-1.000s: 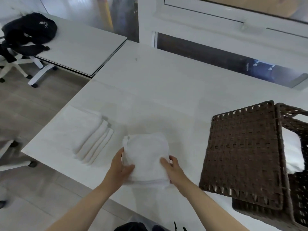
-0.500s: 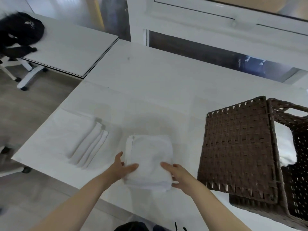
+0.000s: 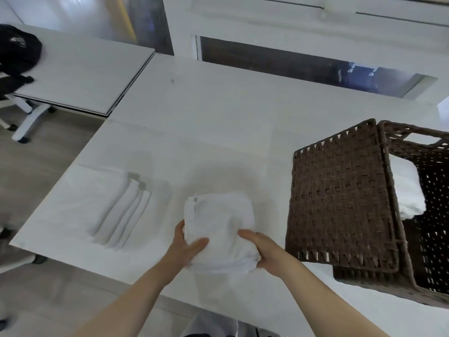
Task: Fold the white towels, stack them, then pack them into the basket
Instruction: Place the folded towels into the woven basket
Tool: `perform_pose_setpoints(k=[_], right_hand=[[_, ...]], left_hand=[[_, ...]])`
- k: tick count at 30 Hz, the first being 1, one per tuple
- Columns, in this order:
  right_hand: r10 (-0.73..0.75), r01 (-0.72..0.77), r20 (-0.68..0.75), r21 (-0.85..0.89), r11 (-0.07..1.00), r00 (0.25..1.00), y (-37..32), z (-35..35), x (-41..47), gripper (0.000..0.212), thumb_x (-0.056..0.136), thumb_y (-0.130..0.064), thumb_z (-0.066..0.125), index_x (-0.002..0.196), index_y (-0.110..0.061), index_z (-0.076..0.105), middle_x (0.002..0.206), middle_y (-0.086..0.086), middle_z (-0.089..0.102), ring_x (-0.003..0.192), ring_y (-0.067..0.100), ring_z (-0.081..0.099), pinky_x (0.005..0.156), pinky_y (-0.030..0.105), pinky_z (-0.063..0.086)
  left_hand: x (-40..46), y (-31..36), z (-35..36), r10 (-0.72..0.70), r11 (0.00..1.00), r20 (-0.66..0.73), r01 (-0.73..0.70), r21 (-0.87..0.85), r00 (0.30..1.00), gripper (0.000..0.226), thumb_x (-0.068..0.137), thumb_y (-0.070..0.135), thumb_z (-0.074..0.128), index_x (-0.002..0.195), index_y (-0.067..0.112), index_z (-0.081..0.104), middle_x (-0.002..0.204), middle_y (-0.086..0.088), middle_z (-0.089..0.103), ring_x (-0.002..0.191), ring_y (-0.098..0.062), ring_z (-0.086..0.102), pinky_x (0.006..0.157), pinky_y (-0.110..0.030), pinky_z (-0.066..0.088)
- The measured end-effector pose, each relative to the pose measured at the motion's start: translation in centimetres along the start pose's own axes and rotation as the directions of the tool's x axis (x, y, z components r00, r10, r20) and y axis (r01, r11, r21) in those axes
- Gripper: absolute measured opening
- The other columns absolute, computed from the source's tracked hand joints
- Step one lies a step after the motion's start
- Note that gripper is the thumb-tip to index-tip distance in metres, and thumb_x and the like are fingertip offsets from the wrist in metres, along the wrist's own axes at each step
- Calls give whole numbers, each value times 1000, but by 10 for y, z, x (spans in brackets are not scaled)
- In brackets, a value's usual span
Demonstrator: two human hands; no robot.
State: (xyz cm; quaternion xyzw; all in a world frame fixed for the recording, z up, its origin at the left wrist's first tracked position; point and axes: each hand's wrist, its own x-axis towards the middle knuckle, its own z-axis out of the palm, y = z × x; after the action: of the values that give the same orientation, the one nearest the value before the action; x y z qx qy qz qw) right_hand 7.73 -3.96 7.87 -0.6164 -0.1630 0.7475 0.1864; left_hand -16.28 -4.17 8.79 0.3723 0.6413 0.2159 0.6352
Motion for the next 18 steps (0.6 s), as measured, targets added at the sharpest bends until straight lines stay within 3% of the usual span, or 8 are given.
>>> perform_pose_setpoints(k=[2, 5, 9, 14, 16, 18], right_hand=[[-57, 57, -3, 21, 998, 998, 4, -5, -6, 85, 59, -57, 84, 129, -18, 59, 117, 1, 72, 108, 21, 69, 96, 44, 54], [-138, 138, -5, 70, 988, 990, 2, -15, -23, 79, 66, -50, 84, 130, -10, 57, 117, 6, 72, 107, 24, 69, 95, 42, 54], [-213, 216, -75, 23, 976, 974, -14, -37, -56, 76, 68, -53, 83, 128, -15, 57, 114, 1, 73, 103, 21, 71, 95, 42, 54], [-311, 313, -122, -2, 950, 943, -37, -67, -113, 73, 69, -56, 78, 128, -17, 59, 113, 0, 73, 102, 21, 71, 96, 42, 54], [-364, 364, -127, -25, 931, 923, -44, -79, -141, 71, 72, -57, 76, 128, -16, 61, 114, 0, 73, 103, 20, 71, 96, 42, 54], [-420, 418, -99, -38, 908, 902, -51, -93, -169, 65, 77, -56, 74, 127, -16, 62, 115, 0, 73, 106, 19, 69, 98, 42, 53]], left_hand=[[-7, -1, 7, 33, 999, -10, -34, -17, 999, 89, 82, 35, 75, 150, 29, 17, 137, 4, 47, 108, -10, 55, 74, -16, 47], [-15, 7, 16, 79, 995, 4, -79, -66, 997, 91, 79, 35, 77, 149, 33, 19, 134, 10, 50, 108, -2, 58, 71, -17, 53], [-29, 39, 31, 148, 986, 40, -144, -87, 988, 106, 61, 58, 82, 144, 48, 18, 129, 13, 55, 105, -3, 65, 70, -20, 56], [-44, 86, 60, 216, 976, 79, -215, -17, 973, 109, 53, 66, 80, 143, 54, 20, 128, 5, 57, 110, -12, 63, 76, -28, 58], [-53, 106, 75, 254, 967, 103, -256, 3, 962, 106, 53, 67, 79, 142, 55, 23, 128, 5, 57, 110, -10, 63, 81, -31, 58], [-64, 127, 92, 299, 952, 118, -304, 24, 947, 106, 52, 68, 77, 142, 53, 23, 127, 9, 57, 106, -2, 62, 76, -24, 57]])
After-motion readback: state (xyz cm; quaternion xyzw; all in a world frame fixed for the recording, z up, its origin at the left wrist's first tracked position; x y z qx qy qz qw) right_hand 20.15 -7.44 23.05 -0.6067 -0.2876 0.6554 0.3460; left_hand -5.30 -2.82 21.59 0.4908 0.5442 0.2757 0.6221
